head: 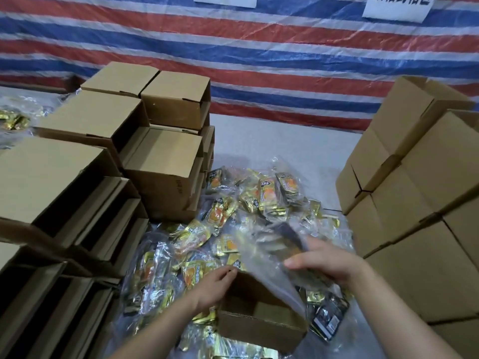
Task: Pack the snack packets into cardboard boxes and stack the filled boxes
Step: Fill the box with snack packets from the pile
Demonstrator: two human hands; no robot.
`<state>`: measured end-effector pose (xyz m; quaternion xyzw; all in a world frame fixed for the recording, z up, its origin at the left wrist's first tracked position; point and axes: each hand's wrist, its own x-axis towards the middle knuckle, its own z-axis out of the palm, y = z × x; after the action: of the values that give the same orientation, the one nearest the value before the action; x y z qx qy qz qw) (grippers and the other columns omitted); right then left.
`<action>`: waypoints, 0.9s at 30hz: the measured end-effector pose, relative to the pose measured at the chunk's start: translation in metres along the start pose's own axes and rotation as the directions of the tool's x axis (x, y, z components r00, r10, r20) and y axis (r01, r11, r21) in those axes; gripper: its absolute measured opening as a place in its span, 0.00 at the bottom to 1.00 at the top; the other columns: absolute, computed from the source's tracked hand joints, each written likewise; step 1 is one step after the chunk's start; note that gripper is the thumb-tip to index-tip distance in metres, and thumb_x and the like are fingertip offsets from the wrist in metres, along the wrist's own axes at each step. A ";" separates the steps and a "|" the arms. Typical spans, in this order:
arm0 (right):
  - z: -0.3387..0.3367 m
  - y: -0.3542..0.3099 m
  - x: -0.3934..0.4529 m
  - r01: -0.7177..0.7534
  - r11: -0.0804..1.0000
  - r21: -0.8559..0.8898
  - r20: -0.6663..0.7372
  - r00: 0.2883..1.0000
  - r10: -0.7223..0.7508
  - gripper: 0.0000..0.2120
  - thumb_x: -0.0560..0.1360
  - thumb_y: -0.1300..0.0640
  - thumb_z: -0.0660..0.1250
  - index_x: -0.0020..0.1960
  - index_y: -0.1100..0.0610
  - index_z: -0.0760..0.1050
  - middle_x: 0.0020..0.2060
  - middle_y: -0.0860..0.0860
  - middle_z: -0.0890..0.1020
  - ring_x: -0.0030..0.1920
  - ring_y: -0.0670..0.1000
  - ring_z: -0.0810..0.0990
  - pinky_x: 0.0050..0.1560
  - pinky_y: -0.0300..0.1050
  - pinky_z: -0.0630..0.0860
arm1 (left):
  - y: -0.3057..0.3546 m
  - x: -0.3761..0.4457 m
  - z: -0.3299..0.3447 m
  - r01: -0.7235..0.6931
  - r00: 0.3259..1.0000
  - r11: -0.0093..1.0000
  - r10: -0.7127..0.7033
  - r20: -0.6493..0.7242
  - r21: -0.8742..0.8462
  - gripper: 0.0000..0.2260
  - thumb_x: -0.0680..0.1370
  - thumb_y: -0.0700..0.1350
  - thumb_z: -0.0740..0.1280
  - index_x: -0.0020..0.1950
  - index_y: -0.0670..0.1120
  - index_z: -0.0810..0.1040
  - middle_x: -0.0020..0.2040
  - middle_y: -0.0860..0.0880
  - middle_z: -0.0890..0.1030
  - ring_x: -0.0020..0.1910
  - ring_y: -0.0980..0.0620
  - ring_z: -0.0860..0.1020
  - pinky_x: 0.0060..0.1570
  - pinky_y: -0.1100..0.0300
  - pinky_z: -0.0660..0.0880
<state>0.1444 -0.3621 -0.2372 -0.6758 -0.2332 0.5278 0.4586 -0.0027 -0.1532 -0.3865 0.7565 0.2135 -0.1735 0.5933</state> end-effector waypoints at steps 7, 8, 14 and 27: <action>0.038 0.007 0.033 -0.136 0.567 -0.812 0.007 0.970 0.243 0.20 0.68 0.47 0.72 0.59 0.41 0.74 0.46 0.41 0.79 0.45 0.44 0.80 0.39 0.40 0.74 | 0.001 0.001 0.000 -0.020 0.999 0.996 0.017 -0.030 -0.089 0.11 0.84 0.51 0.61 0.52 0.50 0.82 0.46 0.47 0.85 0.41 0.52 0.83 0.45 0.56 0.78; 0.043 0.012 0.037 -0.156 0.512 -0.845 -0.017 0.964 0.265 0.22 0.67 0.45 0.72 0.61 0.42 0.74 0.47 0.42 0.79 0.44 0.44 0.79 0.37 0.40 0.73 | 0.002 0.002 0.001 -0.007 0.999 0.993 0.003 -0.037 -0.118 0.11 0.84 0.51 0.61 0.52 0.50 0.82 0.45 0.46 0.85 0.41 0.50 0.83 0.42 0.55 0.78; 0.065 0.050 0.055 -0.147 0.442 -0.885 -0.034 0.967 0.254 0.18 0.70 0.46 0.68 0.59 0.46 0.75 0.50 0.50 0.82 0.46 0.53 0.80 0.42 0.43 0.75 | 0.000 0.002 0.010 -0.033 0.996 0.975 0.013 -0.094 -0.218 0.10 0.84 0.46 0.62 0.46 0.49 0.81 0.34 0.56 0.80 0.31 0.63 0.77 0.32 0.70 0.70; 0.074 0.109 0.097 -0.169 0.529 -0.832 0.004 0.950 0.311 0.27 0.78 0.44 0.67 0.71 0.55 0.69 0.61 0.57 0.80 0.59 0.58 0.79 0.61 0.52 0.75 | -0.010 0.005 0.019 -0.019 0.979 0.967 -0.033 -0.201 -0.253 0.09 0.84 0.49 0.62 0.50 0.50 0.81 0.36 0.56 0.78 0.34 0.59 0.75 0.32 0.68 0.69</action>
<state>0.0902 -0.3083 -0.3821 -0.7941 -0.3905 0.4657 -0.0055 -0.0038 -0.1689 -0.4023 0.6875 0.2962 -0.0687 0.6595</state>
